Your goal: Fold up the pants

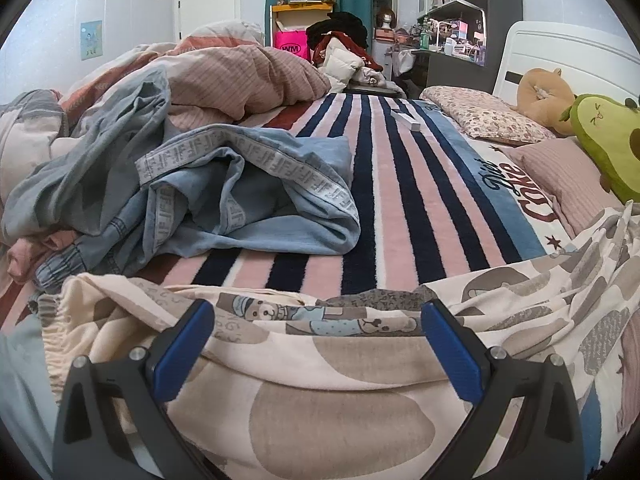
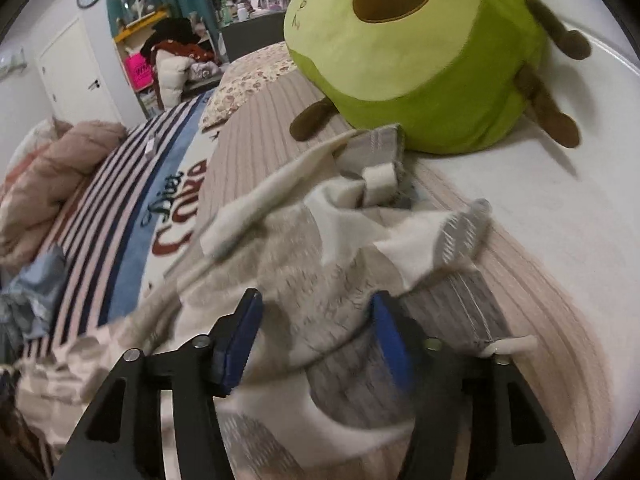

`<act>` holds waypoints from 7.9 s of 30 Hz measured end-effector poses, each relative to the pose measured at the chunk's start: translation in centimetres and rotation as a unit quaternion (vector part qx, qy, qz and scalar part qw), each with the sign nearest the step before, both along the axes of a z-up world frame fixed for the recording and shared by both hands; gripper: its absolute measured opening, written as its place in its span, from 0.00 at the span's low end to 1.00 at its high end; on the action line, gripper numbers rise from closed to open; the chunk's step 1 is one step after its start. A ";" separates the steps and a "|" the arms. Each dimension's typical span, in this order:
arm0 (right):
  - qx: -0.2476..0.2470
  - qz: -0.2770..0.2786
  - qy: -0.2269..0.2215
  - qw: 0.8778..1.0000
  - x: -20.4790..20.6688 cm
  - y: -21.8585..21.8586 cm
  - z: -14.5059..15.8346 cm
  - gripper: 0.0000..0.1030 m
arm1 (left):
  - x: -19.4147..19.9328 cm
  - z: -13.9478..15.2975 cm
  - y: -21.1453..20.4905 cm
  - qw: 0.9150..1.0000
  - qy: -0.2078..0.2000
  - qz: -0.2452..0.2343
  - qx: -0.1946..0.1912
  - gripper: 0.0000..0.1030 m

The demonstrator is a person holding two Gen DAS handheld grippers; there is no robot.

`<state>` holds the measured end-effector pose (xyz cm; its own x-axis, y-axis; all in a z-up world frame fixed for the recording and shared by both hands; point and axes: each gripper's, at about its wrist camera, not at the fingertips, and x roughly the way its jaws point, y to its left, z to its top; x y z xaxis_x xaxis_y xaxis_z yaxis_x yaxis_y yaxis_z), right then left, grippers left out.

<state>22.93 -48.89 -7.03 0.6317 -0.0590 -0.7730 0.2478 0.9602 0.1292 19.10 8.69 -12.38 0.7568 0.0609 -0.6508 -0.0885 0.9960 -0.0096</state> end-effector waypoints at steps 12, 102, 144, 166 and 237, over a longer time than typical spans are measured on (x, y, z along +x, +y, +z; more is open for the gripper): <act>-0.076 0.010 -0.048 0.996 0.1 2.4 1.0 0.02 | -0.1 -0.1 -0.3 1.000 -0.001 -0.002 -0.001 0.99; 0.072 0.310 0.013 0.948 2.1 27.1 -7.7 0.19 | 2.0 0.7 2.9 0.997 0.029 0.064 0.025 0.85; 0.109 0.333 -0.040 0.936 -5.1 27.0 -3.4 0.32 | -0.5 4.2 14.2 0.993 0.048 0.105 0.035 0.84; 0.133 0.331 -0.044 0.933 -6.2 26.0 -3.2 0.32 | -2.3 6.7 10.7 0.999 0.025 -0.028 -0.012 0.11; 0.131 0.319 -0.015 0.938 -11.1 27.0 -5.6 0.51 | -10.8 9.6 22.1 0.977 -0.055 0.155 -0.136 0.08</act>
<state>11.81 -21.91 -12.62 0.4951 0.5286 -0.6896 -0.3745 0.8460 0.3796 8.31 30.82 -2.76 0.7956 0.1343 -0.5907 -0.3694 0.8805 -0.2973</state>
